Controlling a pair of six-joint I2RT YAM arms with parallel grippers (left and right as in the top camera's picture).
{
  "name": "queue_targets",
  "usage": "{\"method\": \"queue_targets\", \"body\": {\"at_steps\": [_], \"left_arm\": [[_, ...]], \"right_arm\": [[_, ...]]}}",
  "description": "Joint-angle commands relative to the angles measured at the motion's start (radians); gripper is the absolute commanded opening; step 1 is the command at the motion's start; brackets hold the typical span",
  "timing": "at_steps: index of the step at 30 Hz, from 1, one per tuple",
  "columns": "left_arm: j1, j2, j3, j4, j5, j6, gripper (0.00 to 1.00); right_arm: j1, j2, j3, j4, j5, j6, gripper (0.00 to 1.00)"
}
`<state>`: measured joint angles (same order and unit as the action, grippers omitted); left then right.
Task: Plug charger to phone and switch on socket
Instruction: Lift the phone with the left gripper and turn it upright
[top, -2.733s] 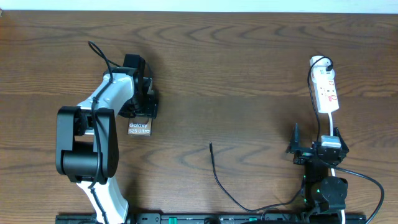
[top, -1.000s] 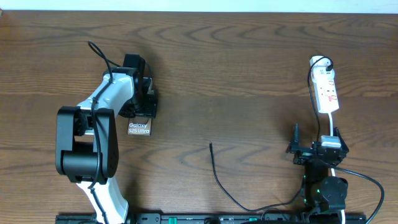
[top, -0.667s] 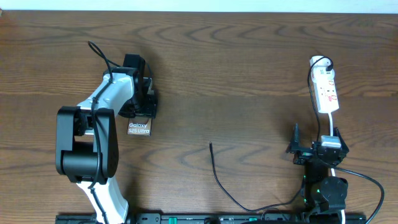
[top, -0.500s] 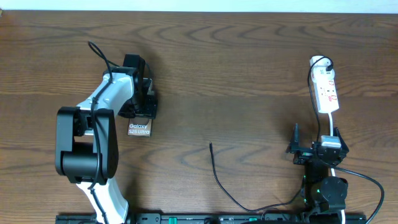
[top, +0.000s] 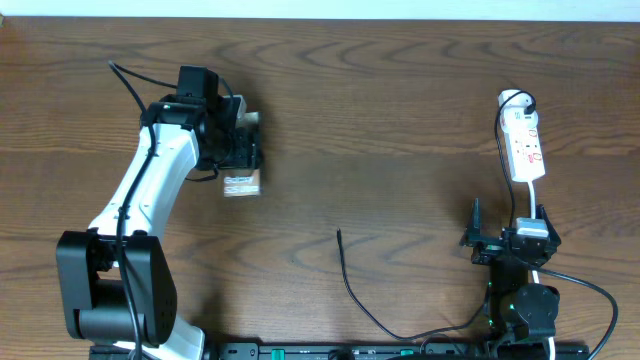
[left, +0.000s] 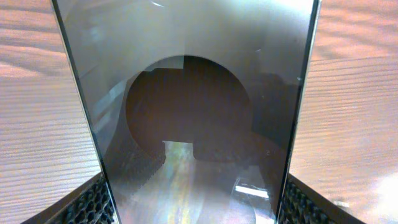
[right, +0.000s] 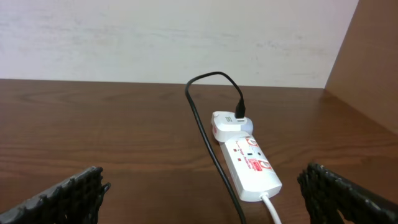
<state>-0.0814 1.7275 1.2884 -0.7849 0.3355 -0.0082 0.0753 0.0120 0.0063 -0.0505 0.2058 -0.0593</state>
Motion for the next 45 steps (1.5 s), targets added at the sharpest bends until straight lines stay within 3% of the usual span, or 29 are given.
{"method": "queue_targets", "body": {"at_steps": [1,6,13,24,28,45], "left_arm": [[0.002,-0.018,0.030,0.002,0.266,-0.137,0.07],[0.004,-0.018,0.030,0.026,0.562,-0.313,0.07],[0.026,-0.018,0.030,0.084,0.842,-0.783,0.07],[0.050,-0.018,0.030,0.114,0.978,-1.192,0.07],[0.063,-0.018,0.030,0.144,1.049,-1.252,0.07],[0.129,-0.018,0.030,0.143,1.067,-1.288,0.07]], "right_arm": [[0.007,0.000,-0.001,-0.005,-0.002,-0.009,0.99],[0.007,0.000,-0.001,-0.005,-0.002,-0.009,0.99],[0.007,0.000,-0.001,-0.005,-0.002,-0.009,0.99],[0.007,0.000,-0.001,-0.005,-0.002,-0.009,0.99],[0.007,0.000,-0.001,-0.005,-0.002,-0.009,0.99],[0.007,0.000,-0.001,-0.005,-0.002,-0.009,0.99]]}}
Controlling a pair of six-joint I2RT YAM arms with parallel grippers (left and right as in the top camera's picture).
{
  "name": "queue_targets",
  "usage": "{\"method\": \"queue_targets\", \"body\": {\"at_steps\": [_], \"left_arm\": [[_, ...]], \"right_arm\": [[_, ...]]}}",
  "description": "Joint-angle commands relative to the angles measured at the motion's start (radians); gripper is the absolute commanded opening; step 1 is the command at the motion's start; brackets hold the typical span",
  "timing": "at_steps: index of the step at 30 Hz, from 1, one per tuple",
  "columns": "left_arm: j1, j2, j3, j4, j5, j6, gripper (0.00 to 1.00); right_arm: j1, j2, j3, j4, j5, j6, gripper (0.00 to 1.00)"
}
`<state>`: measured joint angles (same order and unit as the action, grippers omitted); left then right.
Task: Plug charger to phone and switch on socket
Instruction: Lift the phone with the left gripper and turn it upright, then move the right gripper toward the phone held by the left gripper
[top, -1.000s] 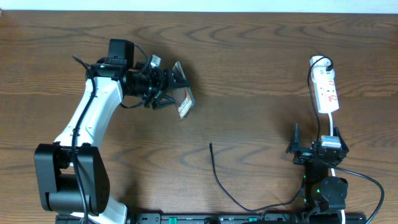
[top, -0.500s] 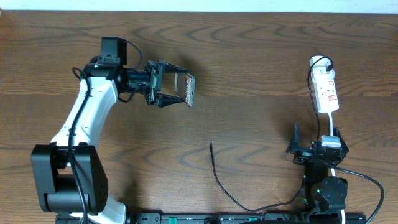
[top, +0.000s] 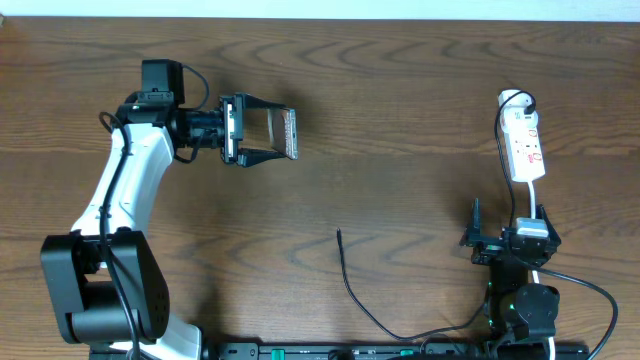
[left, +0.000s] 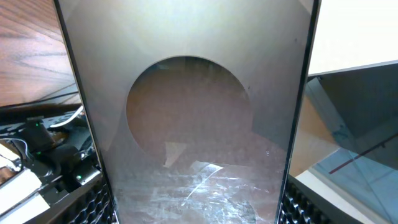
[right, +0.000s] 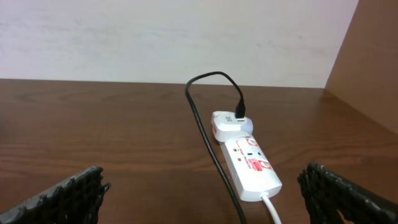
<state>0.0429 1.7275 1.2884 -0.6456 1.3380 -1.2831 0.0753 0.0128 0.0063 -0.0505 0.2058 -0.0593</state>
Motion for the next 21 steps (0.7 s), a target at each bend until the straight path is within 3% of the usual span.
{"method": "queue_targets", "body": {"at_steps": [1,10,17,21], "left_arm": [[0.006,-0.018,0.030,0.004,0.065,-0.015,0.07],[0.008,-0.018,0.030,0.005,0.064,-0.020,0.07],[0.008,-0.018,0.029,0.072,-0.014,0.000,0.07],[0.007,-0.018,0.029,0.072,-0.100,0.001,0.07]], "right_arm": [[0.007,-0.001,-0.001,-0.005,-0.002,-0.009,0.99],[0.007,-0.001,-0.001,0.003,-0.020,0.006,0.99],[0.007,0.000,0.006,0.039,-0.354,0.222,0.99],[0.007,0.030,0.053,0.040,-0.396,0.338,0.99]]}}
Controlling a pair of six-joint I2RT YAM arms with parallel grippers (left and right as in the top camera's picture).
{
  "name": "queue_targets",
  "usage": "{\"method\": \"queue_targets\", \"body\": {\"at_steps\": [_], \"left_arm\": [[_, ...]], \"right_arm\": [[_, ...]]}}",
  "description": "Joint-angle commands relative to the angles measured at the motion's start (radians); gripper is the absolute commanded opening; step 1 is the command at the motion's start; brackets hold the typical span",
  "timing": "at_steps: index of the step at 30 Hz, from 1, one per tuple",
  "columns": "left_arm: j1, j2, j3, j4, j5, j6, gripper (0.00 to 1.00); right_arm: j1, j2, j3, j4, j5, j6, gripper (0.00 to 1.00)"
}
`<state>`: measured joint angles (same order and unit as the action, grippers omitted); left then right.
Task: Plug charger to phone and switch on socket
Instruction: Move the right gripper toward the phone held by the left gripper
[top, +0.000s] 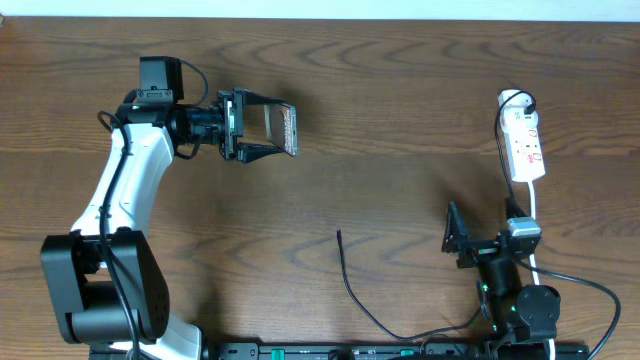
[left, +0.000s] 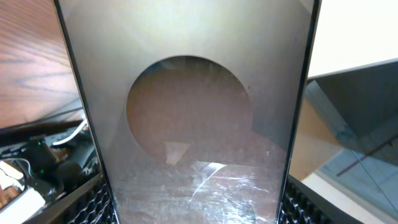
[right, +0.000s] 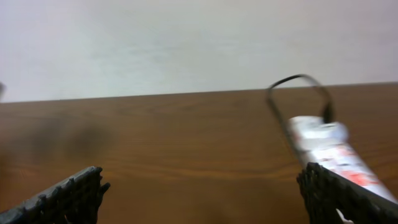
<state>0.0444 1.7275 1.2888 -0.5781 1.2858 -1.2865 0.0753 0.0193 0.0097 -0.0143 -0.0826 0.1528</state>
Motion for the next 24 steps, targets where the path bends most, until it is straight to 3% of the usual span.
{"method": "queue_targets", "body": {"at_steps": [1,6,14,20,24], "left_arm": [[0.005,-0.018,0.029,0.005,-0.076,0.013,0.07],[-0.001,-0.018,0.028,-0.013,-0.232,0.048,0.08],[-0.066,-0.018,0.026,-0.082,-0.572,0.047,0.07],[-0.091,-0.018,0.026,-0.193,-0.822,0.008,0.07],[-0.096,-0.018,0.026,-0.221,-0.867,-0.022,0.07]], "right_arm": [[0.007,0.038,0.076,0.002,-0.113,0.126,0.99],[0.007,0.229,0.328,-0.078,-0.190,0.134,0.99],[0.010,0.850,0.835,-0.364,-0.537,0.216,0.99],[0.049,1.221,0.968,-0.208,-0.870,0.368,0.99],[0.101,1.397,0.968,-0.042,-0.889,0.590,0.99]]}}
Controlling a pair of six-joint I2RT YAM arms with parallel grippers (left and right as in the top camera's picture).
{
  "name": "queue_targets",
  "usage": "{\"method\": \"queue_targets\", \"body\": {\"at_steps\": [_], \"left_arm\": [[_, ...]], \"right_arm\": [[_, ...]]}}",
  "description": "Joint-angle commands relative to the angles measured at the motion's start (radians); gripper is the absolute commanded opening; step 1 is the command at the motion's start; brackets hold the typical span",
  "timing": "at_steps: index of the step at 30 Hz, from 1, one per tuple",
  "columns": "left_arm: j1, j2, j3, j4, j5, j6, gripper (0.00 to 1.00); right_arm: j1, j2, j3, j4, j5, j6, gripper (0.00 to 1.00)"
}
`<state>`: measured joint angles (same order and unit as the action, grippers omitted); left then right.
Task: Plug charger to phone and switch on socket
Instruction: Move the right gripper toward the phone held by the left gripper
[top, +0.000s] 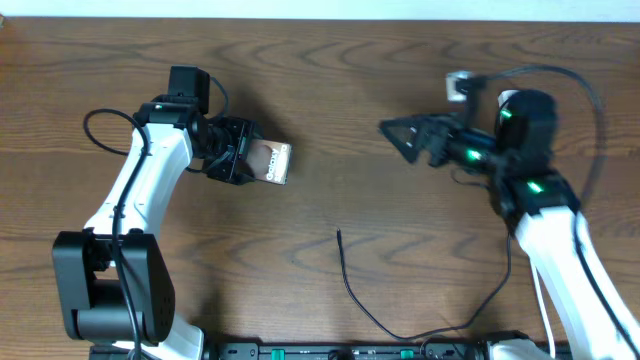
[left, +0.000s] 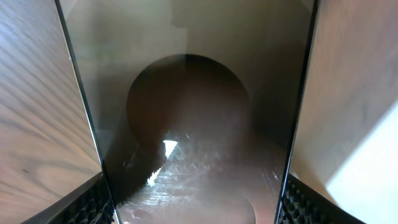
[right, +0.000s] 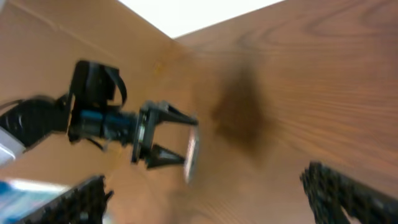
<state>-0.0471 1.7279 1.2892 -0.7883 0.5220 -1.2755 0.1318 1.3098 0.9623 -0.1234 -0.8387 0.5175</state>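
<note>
The phone (top: 270, 162) is a thin slab with a dark glassy face, clamped in my left gripper (top: 250, 162) over the left half of the table. In the left wrist view the phone (left: 186, 93) fills the frame between the black finger pads (left: 93, 205). The black charger cable (top: 352, 290) lies on the table with its free plug end (top: 339, 235) near the middle. My right gripper (top: 400, 138) hangs open at centre right, pointing left at the phone (right: 191, 155). Nothing is between its fingers (right: 348, 193). The power strip is hidden under the right arm.
The wooden table (top: 380, 60) runs wall to wall in the overhead view. The right arm (top: 540, 200) stretches over the right side, with its own cable looping above it. The left arm's base (top: 100, 290) stands at the front left.
My left gripper has brought the phone down and a little left, nearer the table. My right arm has left its parked spot at front right and now reaches out over the table, facing the phone.
At first my left gripper was shut on the phone low at the table's left, and the right arm was parked facing the power strip. Then the phone was held up high, edge-on. The right wrist then turned left, and now that arm is extended toward the lowered phone.
</note>
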Motion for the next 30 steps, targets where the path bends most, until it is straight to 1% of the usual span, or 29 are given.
{"method": "queue_targets", "body": {"at_steps": [1,2,4,10,15,19,22,30], "left_arm": [[-0.004,-0.018,0.026,-0.013,-0.111,-0.036,0.07],[-0.004,-0.018,0.026,-0.016,-0.120,-0.036,0.07],[-0.004,-0.018,0.026,-0.016,-0.124,-0.037,0.07],[-0.004,-0.018,0.026,-0.019,-0.122,-0.088,0.08],[-0.005,-0.018,0.026,-0.028,-0.112,-0.096,0.08],[-0.005,-0.018,0.026,-0.064,-0.112,-0.138,0.08],[-0.007,-0.018,0.026,-0.071,-0.112,-0.141,0.07],[-0.045,-0.018,0.024,-0.069,-0.125,-0.162,0.07]], "right_arm": [[0.065,0.152,0.016,0.111,-0.134,0.269,0.99],[0.090,0.204,0.016,0.163,-0.134,0.303,0.99],[0.128,0.268,0.016,0.226,-0.134,0.322,0.99],[0.266,0.452,0.016,0.387,-0.131,0.323,0.99],[0.347,0.565,0.016,0.485,-0.105,0.336,0.99],[0.380,0.608,0.016,0.513,-0.048,0.386,0.99],[0.399,0.613,0.016,0.520,-0.021,0.387,0.99],[0.432,0.613,0.016,0.586,-0.019,0.393,0.99]]}}
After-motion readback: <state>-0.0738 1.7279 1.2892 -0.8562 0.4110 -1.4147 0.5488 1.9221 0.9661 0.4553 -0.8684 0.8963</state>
